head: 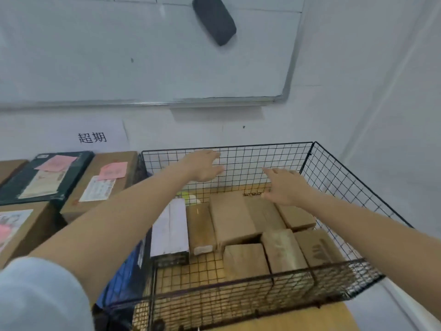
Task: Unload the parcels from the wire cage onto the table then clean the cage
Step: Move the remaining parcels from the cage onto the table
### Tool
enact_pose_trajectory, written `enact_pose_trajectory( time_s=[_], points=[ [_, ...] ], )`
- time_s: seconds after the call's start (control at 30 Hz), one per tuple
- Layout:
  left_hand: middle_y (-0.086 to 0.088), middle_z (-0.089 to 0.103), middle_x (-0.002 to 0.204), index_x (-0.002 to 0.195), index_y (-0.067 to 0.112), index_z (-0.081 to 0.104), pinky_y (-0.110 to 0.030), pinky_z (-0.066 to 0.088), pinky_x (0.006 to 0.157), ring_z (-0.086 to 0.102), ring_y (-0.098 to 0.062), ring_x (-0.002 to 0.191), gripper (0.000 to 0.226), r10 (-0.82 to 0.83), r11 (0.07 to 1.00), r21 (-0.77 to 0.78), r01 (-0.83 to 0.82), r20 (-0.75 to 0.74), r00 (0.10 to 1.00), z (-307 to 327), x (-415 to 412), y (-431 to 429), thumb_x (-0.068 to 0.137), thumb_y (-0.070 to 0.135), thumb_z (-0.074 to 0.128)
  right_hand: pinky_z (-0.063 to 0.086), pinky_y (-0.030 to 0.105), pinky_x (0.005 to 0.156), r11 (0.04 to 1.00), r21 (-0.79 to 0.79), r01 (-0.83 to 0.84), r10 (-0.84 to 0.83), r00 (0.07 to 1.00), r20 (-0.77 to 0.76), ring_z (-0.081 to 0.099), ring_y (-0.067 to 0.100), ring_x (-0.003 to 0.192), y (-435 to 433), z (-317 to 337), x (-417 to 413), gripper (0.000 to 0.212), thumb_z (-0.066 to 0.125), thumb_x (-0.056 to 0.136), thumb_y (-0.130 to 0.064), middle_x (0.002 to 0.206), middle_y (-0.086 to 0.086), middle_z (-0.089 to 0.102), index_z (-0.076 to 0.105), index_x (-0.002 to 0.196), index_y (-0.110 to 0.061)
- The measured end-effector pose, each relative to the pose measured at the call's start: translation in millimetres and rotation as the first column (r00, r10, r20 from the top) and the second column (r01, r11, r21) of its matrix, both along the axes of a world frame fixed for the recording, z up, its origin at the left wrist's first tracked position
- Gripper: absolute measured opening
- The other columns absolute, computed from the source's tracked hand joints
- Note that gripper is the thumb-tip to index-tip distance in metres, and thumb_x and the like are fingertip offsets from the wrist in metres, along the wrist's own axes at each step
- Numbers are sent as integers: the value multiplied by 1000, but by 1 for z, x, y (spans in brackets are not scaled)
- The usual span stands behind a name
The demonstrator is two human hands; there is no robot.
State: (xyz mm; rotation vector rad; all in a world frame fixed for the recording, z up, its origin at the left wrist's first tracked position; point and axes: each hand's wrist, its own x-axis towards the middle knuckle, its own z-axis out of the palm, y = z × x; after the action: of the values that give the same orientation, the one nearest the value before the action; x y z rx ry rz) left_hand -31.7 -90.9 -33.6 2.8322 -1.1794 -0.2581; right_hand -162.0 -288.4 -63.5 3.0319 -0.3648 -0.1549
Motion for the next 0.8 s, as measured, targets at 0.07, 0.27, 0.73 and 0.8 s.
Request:
enact_pose_trajectory(
  time_s=[0.07,0.27,0.73,0.8],
  points=[
    [-3,20,158,151,17,19,-40,18,118,18,-21,145,65,28,1000,10,-27,-66,997,-11,3,-19,98,49,35,25,46,113,1000,1,-26,26,999,-31,36,28,137,-19,-14,8,77,51,90,-47,149,10,38,18,151,-15],
    [-4,18,158,152,16,16,-39,17,115,18,-24,145,65,137,970,226,-91,-198,971,-51,3,-40,99,50,31,30,48,109,990,45,-134,136,989,-53,42,30,131,-38,-45,38,71,48,91,-47,143,11,45,21,149,-15],
    [-8,20,157,151,12,18,-44,17,118,19,-27,145,69,330,921,337,-196,-405,853,-113,33,-57,97,52,34,43,41,98,949,256,-181,256,920,-297,49,33,124,-29,-105,94,83,53,90,-54,139,17,49,20,149,-5],
    [-10,25,155,150,11,22,-43,19,117,23,-28,143,67,335,926,318,-200,-453,826,-117,29,-61,97,51,36,46,40,96,942,303,-145,241,921,-307,53,31,119,-26,-112,96,87,54,88,-57,134,15,54,20,150,-5]
  ],
)
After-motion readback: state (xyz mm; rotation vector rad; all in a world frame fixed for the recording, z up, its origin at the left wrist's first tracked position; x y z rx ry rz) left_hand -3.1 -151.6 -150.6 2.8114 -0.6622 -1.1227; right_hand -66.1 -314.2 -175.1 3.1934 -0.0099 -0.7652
